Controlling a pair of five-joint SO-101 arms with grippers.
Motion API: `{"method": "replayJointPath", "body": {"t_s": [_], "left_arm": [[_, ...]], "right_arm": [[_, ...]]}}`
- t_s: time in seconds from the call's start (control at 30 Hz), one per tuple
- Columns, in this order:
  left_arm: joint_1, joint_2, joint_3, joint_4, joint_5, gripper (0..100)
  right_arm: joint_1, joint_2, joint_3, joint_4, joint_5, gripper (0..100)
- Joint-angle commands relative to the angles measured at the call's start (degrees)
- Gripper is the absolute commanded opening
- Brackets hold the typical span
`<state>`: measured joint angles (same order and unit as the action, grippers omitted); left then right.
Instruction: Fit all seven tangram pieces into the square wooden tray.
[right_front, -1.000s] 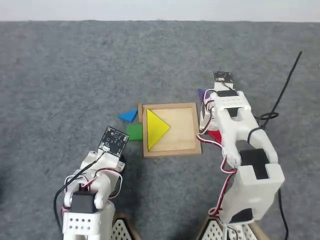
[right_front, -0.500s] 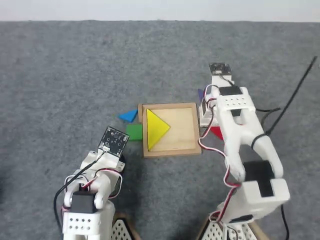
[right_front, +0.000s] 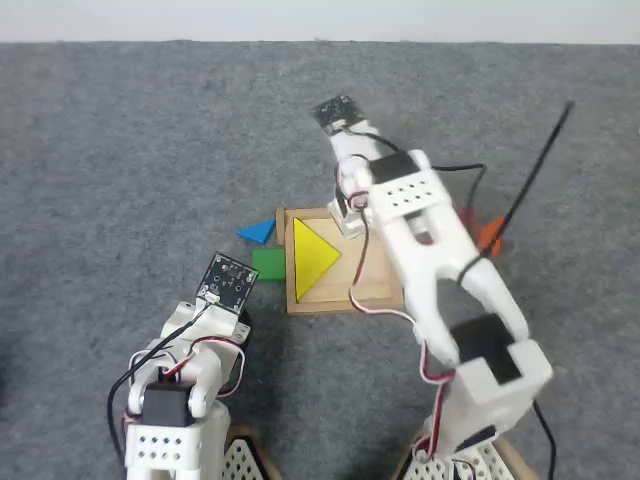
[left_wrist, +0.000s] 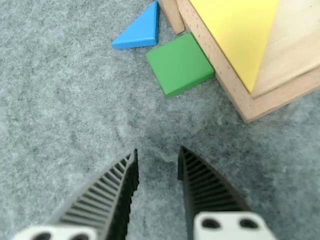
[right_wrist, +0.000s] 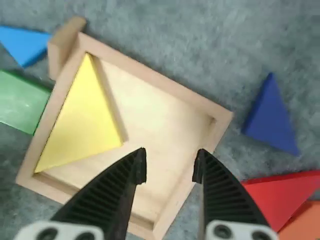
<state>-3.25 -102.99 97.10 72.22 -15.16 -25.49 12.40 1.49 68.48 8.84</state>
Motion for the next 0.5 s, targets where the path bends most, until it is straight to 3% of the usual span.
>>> {"method": "replayJointPath", "body": {"t_s": [0.0,0.13,0.3,0.47], "left_arm": [[-0.35,-0.88,-0.66,0.35,0.09,14],[-0.35,-0.88,-0.66,0.35,0.09,14],[-0.35,-0.88,-0.66,0.35,0.09,14],[-0.35,-0.88,-0.66,0.35,0.09,14]], "right_arm": [[1.45,-0.04,-3.96,0.75,-0.97,15.0],[8.22,-3.12,-3.87,4.44,-2.55,12.8],[21.32,-10.51,-0.62,7.34,6.68,13.2],[24.04,-10.51,9.23,3.65,8.09,25.3]]}}
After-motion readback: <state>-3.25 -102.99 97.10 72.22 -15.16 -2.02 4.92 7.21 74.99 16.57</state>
